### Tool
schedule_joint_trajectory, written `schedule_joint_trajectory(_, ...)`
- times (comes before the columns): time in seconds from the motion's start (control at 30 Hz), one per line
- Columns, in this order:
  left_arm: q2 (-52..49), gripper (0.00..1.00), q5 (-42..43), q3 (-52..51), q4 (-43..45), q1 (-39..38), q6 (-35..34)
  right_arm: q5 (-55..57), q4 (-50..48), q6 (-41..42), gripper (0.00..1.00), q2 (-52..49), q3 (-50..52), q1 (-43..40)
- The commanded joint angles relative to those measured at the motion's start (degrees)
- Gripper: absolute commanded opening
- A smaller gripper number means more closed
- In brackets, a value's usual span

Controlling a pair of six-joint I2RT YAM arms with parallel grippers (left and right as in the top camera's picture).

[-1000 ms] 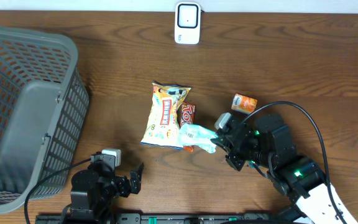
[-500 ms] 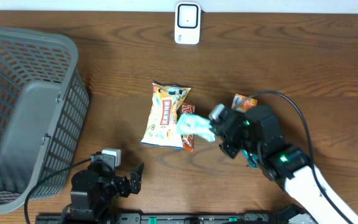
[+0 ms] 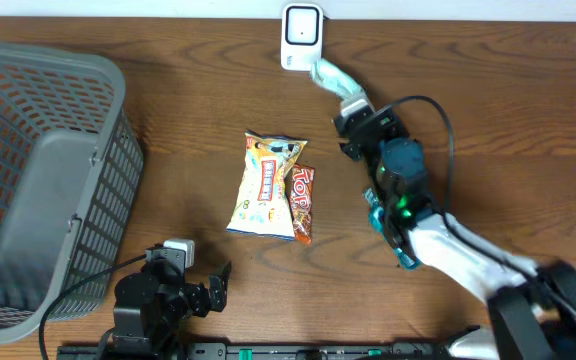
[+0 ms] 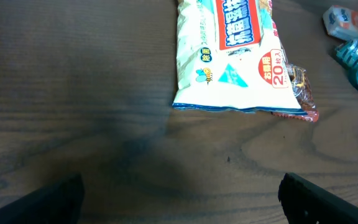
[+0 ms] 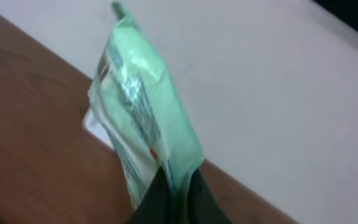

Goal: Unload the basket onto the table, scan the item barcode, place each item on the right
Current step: 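Hold the mint-green packet up to the white scanner, right gripper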

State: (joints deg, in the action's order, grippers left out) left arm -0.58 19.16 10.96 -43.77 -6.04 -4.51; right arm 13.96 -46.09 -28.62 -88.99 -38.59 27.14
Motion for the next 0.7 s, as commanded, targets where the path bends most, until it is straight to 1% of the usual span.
schedule_joint_trajectory(0.0,0.3,1.00,0.2,-0.1,-2.6,0.2,0.1,2.5,-5.0,-11.9,0.01,-9.0,-4.3,-1.7)
schedule_joint_trajectory(0.07,0.3,1.00,0.2,-0.1,-2.6,0.2,0.1,3.3,-5.3,-14.7,0.01,-13.5,-8.6,-2.4)
schedule_joint_trajectory(0.27,0.3,1.00,0.2,-0.1,-2.6,0.2,0.1,4.4,-4.9,-18.8,0.01,-25.2,-24.3,-4.0)
schedule_joint_trajectory(0.37,0.3,1.00,0.2,-0.1,-2.6,0.2,0.1,3.8,-2.6,-22.8,0.01,-30.2,-31.6,-4.2)
schedule_joint_trajectory(0.47,0.3,1.00,0.2,-0.1,-2.6,0.2,0.1,3.6,1.2,-32.3,0.01,-36.3,-39.2,-4.2)
schedule_joint_trajectory(0.53,0.3,1.00,0.2,-0.1,-2.6,0.2,0.1,4.7,0.6,-38.7,0.01,-40.6,-43.9,-4.2)
schedule_joint_trajectory(0.6,0.3,1.00,0.2,-0.1,-2.6,0.2,0.1,5.6,0.3,-42.8,0.01,-43.8,-47.7,-4.1)
schedule_joint_trajectory(0.67,0.3,1.00,0.2,-0.1,-2.6,0.2,0.1,6.9,0.3,-49.4,0.01,-47.4,-52.2,-3.9)
